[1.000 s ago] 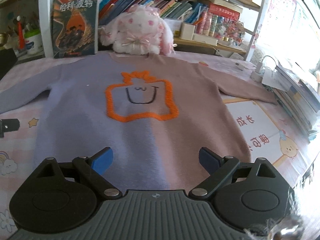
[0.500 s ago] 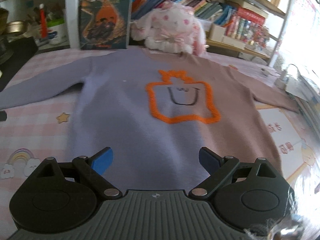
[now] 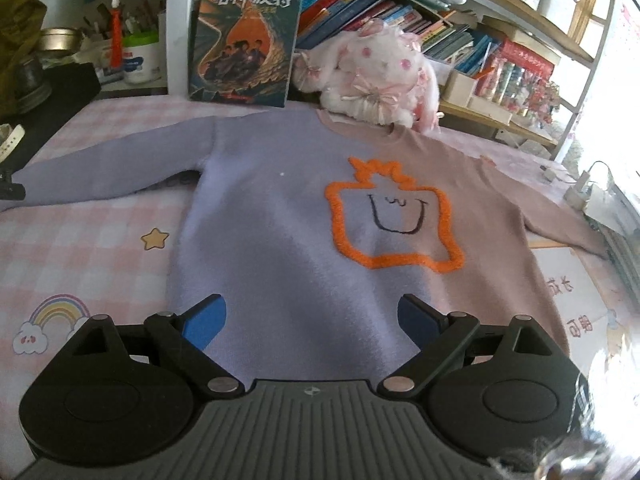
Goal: Fold clothes
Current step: 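Grasp the lavender sleeve cuff with the left gripper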
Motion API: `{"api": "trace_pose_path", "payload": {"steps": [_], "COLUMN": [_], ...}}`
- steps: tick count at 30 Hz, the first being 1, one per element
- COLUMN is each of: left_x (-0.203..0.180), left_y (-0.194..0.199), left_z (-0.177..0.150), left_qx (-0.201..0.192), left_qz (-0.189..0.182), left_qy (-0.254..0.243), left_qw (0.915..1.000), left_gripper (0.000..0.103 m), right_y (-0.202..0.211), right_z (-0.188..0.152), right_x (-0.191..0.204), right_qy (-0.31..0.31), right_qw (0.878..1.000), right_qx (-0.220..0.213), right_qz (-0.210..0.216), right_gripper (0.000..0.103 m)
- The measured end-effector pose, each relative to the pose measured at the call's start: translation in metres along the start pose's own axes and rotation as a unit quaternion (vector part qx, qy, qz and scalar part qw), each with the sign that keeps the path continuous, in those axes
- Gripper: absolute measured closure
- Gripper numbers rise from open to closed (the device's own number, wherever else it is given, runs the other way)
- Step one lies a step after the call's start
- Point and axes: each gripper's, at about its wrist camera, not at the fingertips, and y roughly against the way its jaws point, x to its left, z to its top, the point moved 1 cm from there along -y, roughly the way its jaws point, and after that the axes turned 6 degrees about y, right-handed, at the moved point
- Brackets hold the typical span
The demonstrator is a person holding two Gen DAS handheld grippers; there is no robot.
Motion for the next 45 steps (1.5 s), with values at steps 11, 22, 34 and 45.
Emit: {"api": "trace_pose_path", "payload": {"steps": [11,22,34,45], "left_x": [-0.027,-0.004,-0.012,-0.094], "left_y": [-0.009,-0.016,-0.007,0.054], "left_z": [-0.006,0.009,0.01,0.004], "left_qx": [0.029,0.013,-0.019,-0.123], "left_qz": [-0.091,-0.046,-0.025,-0.014], "left_qy": [0.063,0.108,0.087,0.043], "left_qw": [0.9934,0.993,0.9957,0.9914], "left_gripper": [0.057,0.084,0.1,0.1], "right_y": [0.001,0.003,0.001,-0.024], "right_z": [-0.001,-0.002,-0.008,-0.018], "right_x": [-0.009,-0.016,-0.037,-0.105], "right_qy": [-0.008,-0.014,-0.011,-0.008], "right_qw": [1.0,1.0,1.0,0.998], "right_qx": [0.009,0.007,0.001,-0.019], "right_qz": [-0.019,-0.023,-0.01,0.057], "right_gripper": [0.01,0.01,0.01,0.01]}}
